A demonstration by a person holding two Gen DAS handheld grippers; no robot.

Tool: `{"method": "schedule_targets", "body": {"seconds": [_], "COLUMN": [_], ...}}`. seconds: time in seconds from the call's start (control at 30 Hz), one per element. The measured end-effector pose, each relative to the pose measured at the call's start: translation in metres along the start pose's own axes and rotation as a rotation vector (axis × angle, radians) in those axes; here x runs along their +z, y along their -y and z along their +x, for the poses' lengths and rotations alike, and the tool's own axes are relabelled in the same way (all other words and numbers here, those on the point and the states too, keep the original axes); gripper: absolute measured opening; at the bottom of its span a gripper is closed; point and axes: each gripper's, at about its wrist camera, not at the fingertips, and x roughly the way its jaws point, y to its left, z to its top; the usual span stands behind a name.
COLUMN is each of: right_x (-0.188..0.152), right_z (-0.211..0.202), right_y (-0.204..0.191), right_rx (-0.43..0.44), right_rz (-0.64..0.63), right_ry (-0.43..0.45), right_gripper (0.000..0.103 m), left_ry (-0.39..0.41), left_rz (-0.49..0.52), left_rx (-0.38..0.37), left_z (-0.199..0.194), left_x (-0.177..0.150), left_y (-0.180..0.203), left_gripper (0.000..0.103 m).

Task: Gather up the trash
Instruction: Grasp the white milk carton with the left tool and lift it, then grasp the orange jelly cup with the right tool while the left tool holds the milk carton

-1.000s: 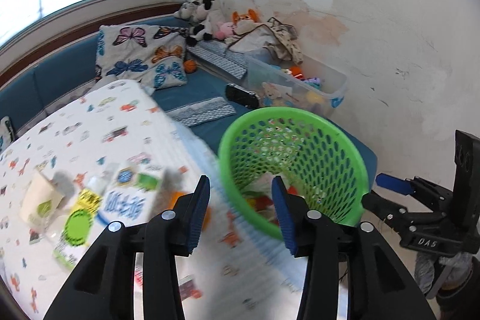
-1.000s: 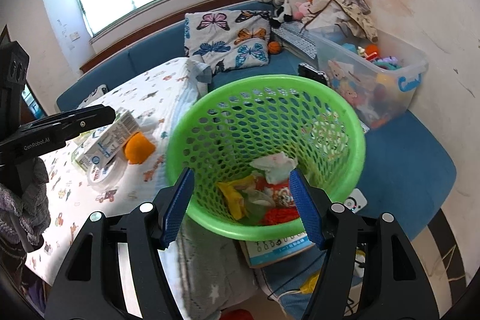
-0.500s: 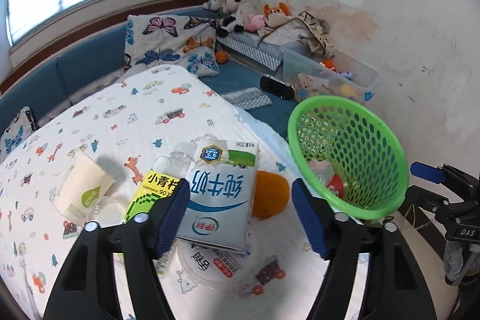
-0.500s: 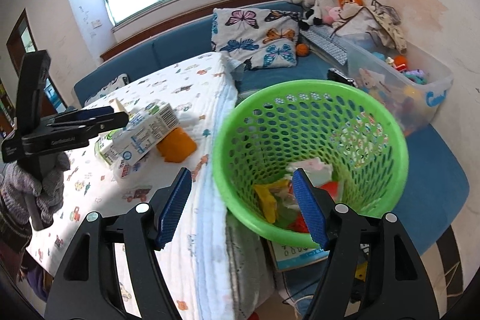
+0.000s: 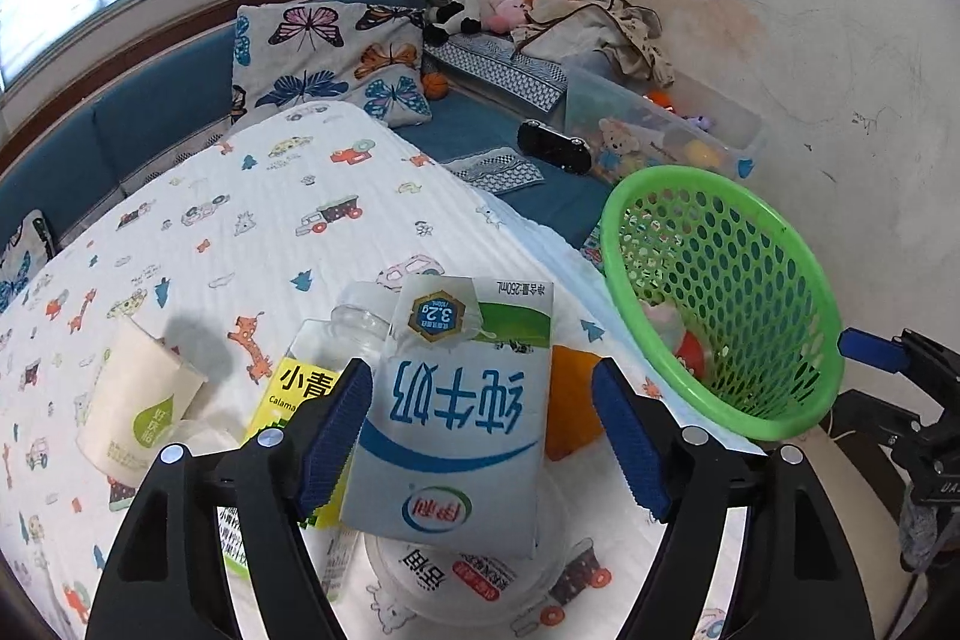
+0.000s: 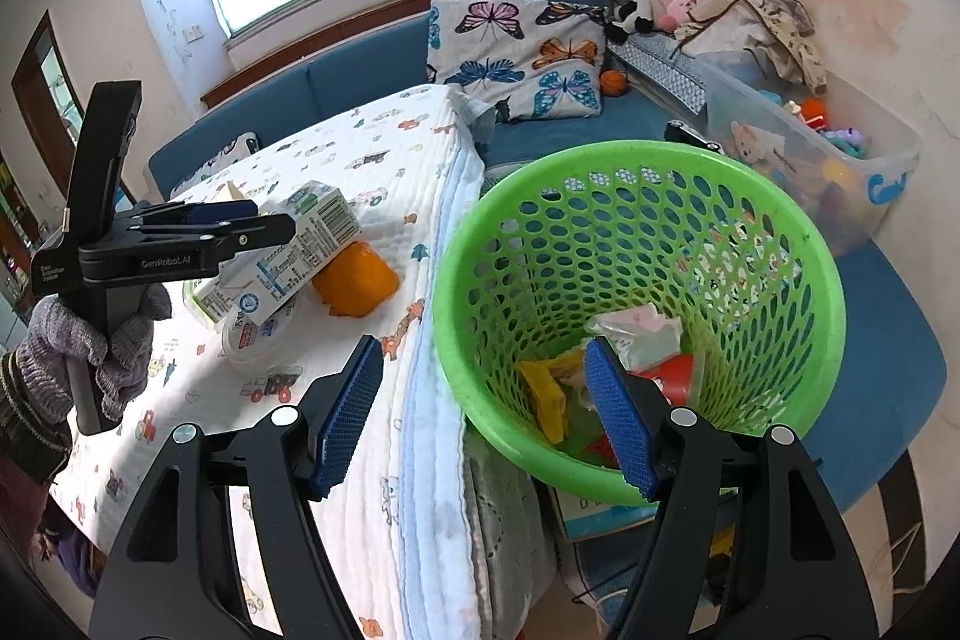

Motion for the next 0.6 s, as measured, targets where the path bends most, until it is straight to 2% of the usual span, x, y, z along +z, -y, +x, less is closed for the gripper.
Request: {"method": "schedule_targets", "body": {"seconds": [0.6], "right_x": [0.003], "right_z": [0.012], "right_y": [-0.005], "right_rx": [0.013], "right_rz": [-0.011], "right_ry": [-0.024], "right_gripper": [0.07], "left_ry": [-0.028], "left_rz": [0.017], "left_rx": [-0.03], "left_z": [0.014], "left_x": [0.002], "left_y": [-0.008], "left_gripper": [0.077]}}
